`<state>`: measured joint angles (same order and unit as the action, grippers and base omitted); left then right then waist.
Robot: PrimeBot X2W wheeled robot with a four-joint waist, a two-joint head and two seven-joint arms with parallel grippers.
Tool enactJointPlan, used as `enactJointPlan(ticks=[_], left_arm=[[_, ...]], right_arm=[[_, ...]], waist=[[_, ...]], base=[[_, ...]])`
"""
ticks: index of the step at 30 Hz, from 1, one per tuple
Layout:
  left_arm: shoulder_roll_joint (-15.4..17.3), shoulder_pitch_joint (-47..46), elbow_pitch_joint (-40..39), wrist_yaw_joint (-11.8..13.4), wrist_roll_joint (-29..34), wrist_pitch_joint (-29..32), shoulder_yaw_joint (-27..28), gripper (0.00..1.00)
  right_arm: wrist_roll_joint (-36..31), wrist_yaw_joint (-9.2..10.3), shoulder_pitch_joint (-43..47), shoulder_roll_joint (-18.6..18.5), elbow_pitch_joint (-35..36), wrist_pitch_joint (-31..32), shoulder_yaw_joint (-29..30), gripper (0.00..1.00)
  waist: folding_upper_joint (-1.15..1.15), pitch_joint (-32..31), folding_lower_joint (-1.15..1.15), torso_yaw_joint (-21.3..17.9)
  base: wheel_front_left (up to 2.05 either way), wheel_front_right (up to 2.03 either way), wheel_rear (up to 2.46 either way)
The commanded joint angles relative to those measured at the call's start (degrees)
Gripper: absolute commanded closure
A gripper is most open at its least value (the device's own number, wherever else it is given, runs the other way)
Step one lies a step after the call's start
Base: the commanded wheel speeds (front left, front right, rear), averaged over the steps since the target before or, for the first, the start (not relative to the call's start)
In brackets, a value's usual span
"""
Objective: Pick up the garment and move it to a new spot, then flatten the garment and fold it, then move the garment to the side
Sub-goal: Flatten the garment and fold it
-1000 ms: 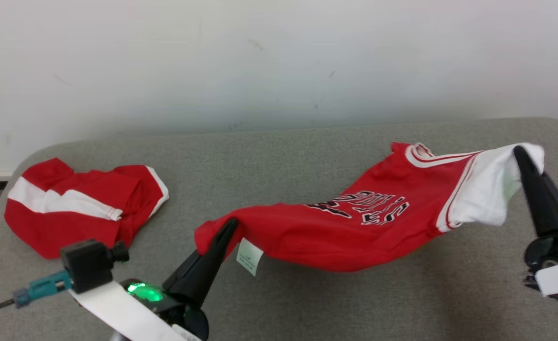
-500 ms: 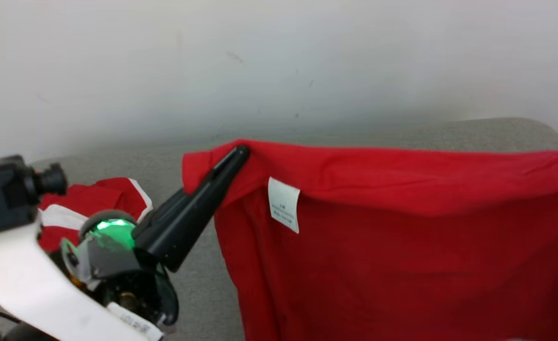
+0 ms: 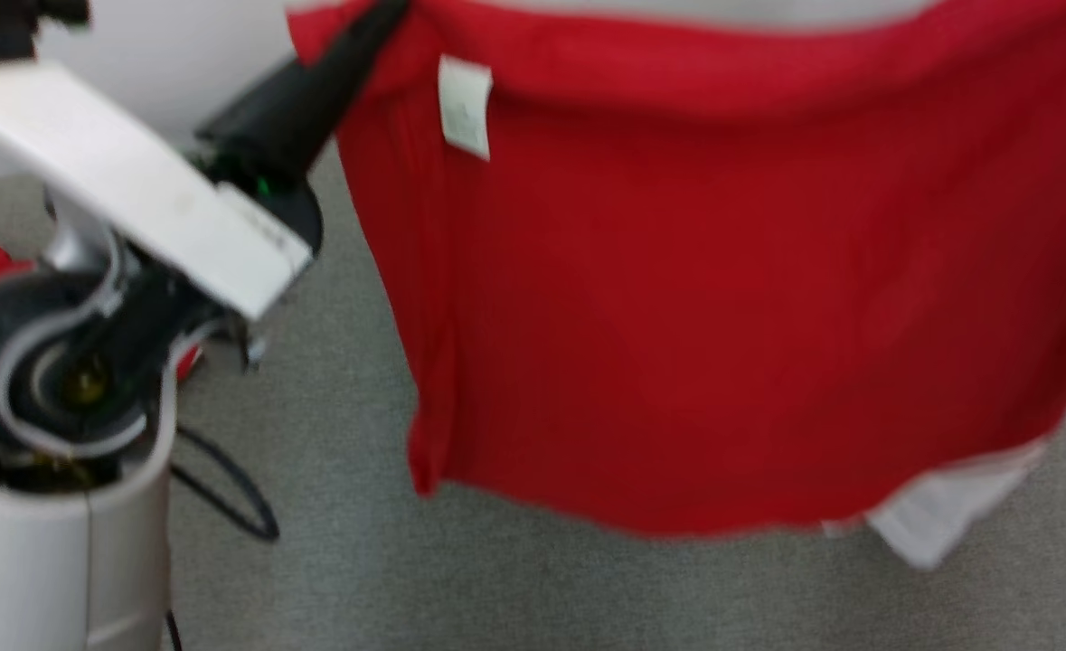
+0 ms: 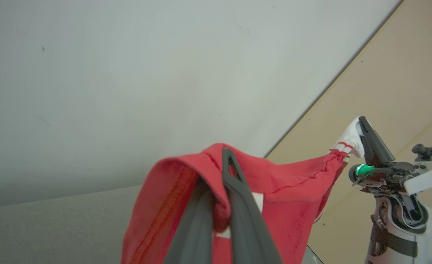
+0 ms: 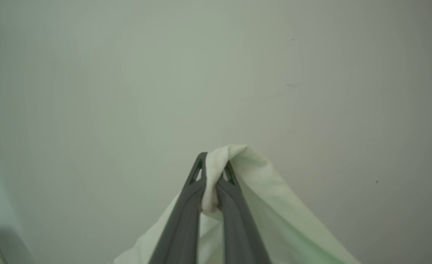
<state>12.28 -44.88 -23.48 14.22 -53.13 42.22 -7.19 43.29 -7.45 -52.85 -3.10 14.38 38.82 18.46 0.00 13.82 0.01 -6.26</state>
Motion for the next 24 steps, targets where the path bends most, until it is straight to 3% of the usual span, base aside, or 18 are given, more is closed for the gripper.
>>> enactJointPlan(ticks=[1,8,15,19,24], left_arm=[[-0.11,-2.66,2.11,-0.42,0.94,-0.40,-0.06,1.00],[-2.79,-26.68,27.59,-3.98,6.17,-9.89,-0.18,1.00],[-3.74,-46.29,46.51,-7.75,11.51,-19.40,-1.49,1.00],[-4.87,-50.31,54.14,-11.05,12.24,-25.24,-2.25,1.00],[-5.15,-47.15,60.71,-15.85,12.30,-32.47,-2.66,1.00]], right_arm=[[-1.31,-0.05,-2.76,0.15,-1.46,-0.89,-0.44,1.00],[-8.01,-0.05,-24.32,0.16,-23.34,-10.73,-0.79,1.00],[-12.58,-0.05,-43.20,0.12,-42.53,-21.36,0.81,1.00],[-13.54,-0.05,-46.25,0.20,-49.61,-25.55,-0.58,1.00],[-10.55,-0.05,-40.45,0.10,-52.66,-28.98,-4.91,1.00]], waist=[[0.00,6.34,-0.01,0.42],[0.00,16.33,-0.01,0.97],[0.00,24.28,-0.01,0.01],[0.00,26.50,-0.01,0.16],[0.00,26.54,-0.01,0.15]], base=[[0.00,0.00,0.00],[0.00,0.00,0.00],[0.00,0.00,0.00],[0.00,0.00,0.00],[0.00,0.00,0.00]])
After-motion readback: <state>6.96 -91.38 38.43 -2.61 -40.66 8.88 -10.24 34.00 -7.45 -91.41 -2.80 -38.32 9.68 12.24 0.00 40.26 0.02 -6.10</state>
